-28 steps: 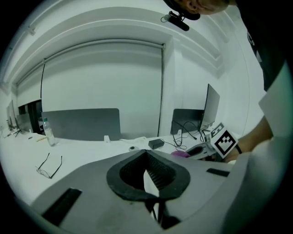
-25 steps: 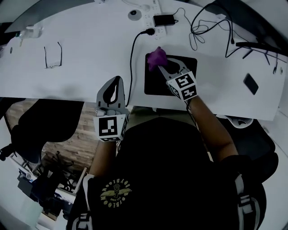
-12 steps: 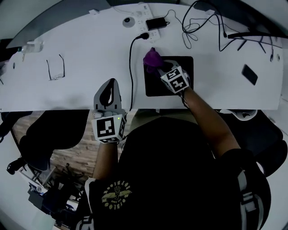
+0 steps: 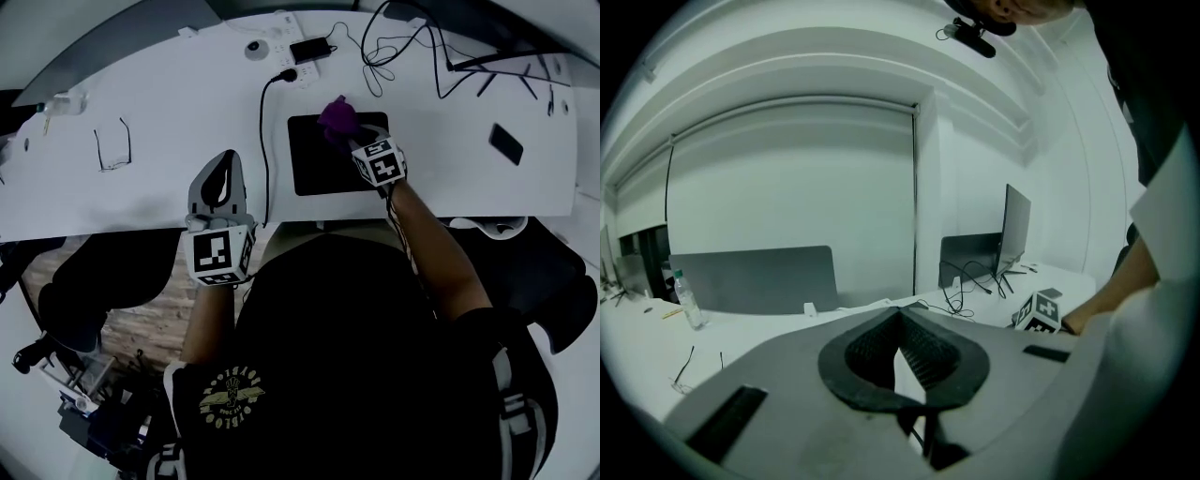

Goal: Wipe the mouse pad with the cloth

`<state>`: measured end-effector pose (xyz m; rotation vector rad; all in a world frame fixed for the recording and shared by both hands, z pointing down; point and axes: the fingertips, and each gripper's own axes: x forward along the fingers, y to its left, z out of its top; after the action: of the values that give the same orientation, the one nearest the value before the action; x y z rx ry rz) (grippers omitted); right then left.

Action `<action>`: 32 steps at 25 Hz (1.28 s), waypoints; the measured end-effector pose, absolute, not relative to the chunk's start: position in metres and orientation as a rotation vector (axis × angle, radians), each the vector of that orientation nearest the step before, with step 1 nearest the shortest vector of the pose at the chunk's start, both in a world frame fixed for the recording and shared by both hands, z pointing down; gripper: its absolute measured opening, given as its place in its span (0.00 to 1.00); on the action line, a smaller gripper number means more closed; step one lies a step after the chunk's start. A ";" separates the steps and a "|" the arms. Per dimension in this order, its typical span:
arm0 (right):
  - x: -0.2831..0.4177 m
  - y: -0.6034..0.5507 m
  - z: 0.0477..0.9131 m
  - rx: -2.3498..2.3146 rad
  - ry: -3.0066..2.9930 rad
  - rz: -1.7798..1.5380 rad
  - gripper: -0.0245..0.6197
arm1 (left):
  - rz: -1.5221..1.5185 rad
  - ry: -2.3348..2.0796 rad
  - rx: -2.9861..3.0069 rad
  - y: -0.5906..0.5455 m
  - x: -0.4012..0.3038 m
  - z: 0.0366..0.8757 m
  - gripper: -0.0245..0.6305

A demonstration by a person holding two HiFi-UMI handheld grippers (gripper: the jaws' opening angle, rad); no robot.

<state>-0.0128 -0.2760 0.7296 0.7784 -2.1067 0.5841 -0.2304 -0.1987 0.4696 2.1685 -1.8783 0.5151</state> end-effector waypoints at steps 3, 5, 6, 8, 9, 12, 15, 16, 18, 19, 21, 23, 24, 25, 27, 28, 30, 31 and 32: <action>0.024 -0.271 0.731 0.843 -2.058 0.607 0.18 | 0.500 -1.866 2.179 -0.194 -0.222 0.470 0.04; 0.035 -0.271 0.731 0.888 -2.034 0.620 0.18 | 0.511 -1.861 2.179 -0.190 -0.229 0.469 0.04; 0.033 -0.273 0.731 0.898 -2.032 0.625 0.18 | 0.522 -1.871 2.170 -0.188 -0.236 0.467 0.04; 0.037 -0.278 0.732 0.913 -2.024 0.631 0.18 | 0.525 -1.899 2.164 -0.189 -0.241 0.460 0.04; 0.044 -0.280 0.731 0.926 -2.013 0.631 0.18 | 0.519 -1.907 2.169 -0.190 -0.240 0.457 0.04; 0.069 -0.278 0.732 0.988 -1.954 0.635 0.18 | 0.516 -1.903 2.189 -0.188 -0.238 0.449 0.04; 0.083 -0.277 0.725 1.041 -1.919 0.645 0.18 | 0.520 -1.920 2.215 -0.193 -0.243 0.432 0.04; 0.083 -0.276 0.716 1.047 -1.938 0.648 0.18 | 0.515 -1.925 2.227 -0.196 -0.244 0.427 0.04; 0.071 -0.268 0.689 1.023 -2.022 0.637 0.18 | 0.487 -1.940 2.258 -0.200 -0.247 0.414 0.04; 0.061 -0.261 0.674 0.995 -2.074 0.622 0.18 | 0.477 -1.947 2.268 -0.200 -0.249 0.410 0.04; 0.039 -0.246 0.647 0.933 -2.175 0.597 0.18 | 0.476 -1.950 2.279 -0.199 -0.254 0.406 0.04; 0.020 -0.232 0.626 0.891 -2.247 0.587 0.18 | 0.488 -1.936 2.289 -0.199 -0.257 0.408 0.04; 0.012 -0.224 0.620 0.876 -2.266 0.586 0.18 | 0.492 -1.924 2.296 -0.198 -0.258 0.409 0.04; 0.004 -0.217 0.615 0.859 -2.279 0.589 0.18 | 0.493 -1.910 2.306 -0.197 -0.259 0.410 0.04; -0.015 -0.202 0.611 0.814 -2.301 0.598 0.18 | 0.489 -1.888 2.328 -0.195 -0.262 0.409 0.04; -0.026 -0.196 0.611 0.788 -2.309 0.599 0.18 | 0.488 -1.882 2.337 -0.194 -0.264 0.409 0.04; -0.045 -0.184 0.611 0.747 -2.321 0.599 0.18 | 0.493 -1.873 2.344 -0.191 -0.270 0.408 0.04; -0.053 -0.179 0.611 0.734 -2.326 0.600 0.18 | 0.492 -1.866 2.350 -0.189 -0.272 0.409 0.04; -0.060 -0.173 0.612 0.721 -2.329 0.600 0.18 | 0.487 -1.859 2.358 -0.186 -0.274 0.409 0.04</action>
<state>-0.0604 -0.1733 0.6118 0.7207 -2.3289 0.5996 -0.2743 -0.1861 0.4095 2.3579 -1.8587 0.4870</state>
